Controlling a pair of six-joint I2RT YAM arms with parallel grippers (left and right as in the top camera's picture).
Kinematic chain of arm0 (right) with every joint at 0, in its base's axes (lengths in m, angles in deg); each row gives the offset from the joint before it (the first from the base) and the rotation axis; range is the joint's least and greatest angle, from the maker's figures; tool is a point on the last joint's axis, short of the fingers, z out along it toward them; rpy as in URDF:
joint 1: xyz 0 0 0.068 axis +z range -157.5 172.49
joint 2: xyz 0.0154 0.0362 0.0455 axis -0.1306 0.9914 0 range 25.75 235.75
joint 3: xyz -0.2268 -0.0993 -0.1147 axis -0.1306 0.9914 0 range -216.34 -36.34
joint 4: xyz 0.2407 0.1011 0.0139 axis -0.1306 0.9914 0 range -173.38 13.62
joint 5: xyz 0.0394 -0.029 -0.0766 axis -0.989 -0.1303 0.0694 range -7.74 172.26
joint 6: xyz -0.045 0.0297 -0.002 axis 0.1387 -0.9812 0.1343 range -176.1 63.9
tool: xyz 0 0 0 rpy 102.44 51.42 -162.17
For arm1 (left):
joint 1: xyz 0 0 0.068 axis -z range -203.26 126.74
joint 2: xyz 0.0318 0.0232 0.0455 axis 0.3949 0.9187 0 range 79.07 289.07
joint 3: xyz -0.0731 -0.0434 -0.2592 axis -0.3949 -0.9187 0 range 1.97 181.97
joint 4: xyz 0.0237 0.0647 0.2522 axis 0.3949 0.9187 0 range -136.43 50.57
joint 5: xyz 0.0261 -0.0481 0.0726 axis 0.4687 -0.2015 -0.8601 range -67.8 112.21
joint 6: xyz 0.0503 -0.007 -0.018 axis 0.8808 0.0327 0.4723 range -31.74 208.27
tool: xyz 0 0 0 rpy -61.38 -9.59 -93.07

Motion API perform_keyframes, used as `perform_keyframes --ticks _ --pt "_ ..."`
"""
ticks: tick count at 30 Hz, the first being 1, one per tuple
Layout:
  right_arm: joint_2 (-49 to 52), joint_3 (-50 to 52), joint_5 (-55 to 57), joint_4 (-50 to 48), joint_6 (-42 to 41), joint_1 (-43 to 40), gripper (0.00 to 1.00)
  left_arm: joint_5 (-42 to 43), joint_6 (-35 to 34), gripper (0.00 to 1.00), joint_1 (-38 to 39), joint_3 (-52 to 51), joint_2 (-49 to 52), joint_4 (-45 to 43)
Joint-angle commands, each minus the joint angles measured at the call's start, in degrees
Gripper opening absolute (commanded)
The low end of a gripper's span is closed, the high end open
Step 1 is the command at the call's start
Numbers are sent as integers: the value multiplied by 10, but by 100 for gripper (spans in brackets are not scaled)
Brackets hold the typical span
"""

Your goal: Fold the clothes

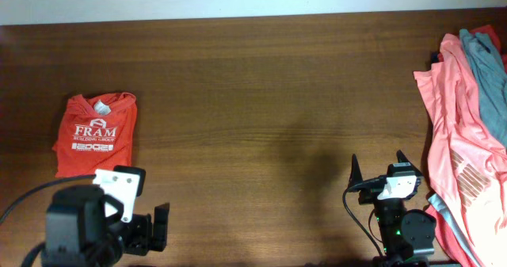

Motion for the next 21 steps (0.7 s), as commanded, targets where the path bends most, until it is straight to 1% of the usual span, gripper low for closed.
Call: perform_keyframes --ticks 1,6,11,13,21 --pt "-6 6 -3 -1 0 -4 99 -16 1 99 -2 -29 -43 -51" --pt "-6 6 -3 -1 -1 -4 99 -45 1 99 -2 -123 -114 -127" --pt "-6 6 -3 -1 0 -4 99 -45 1 99 -2 -263 -195 -198" --pt "-6 6 -3 -1 0 -4 99 -50 3 99 -2 -343 -249 -262" --pt "-6 6 -3 -1 0 -4 98 -50 3 99 -2 -451 -336 -335"
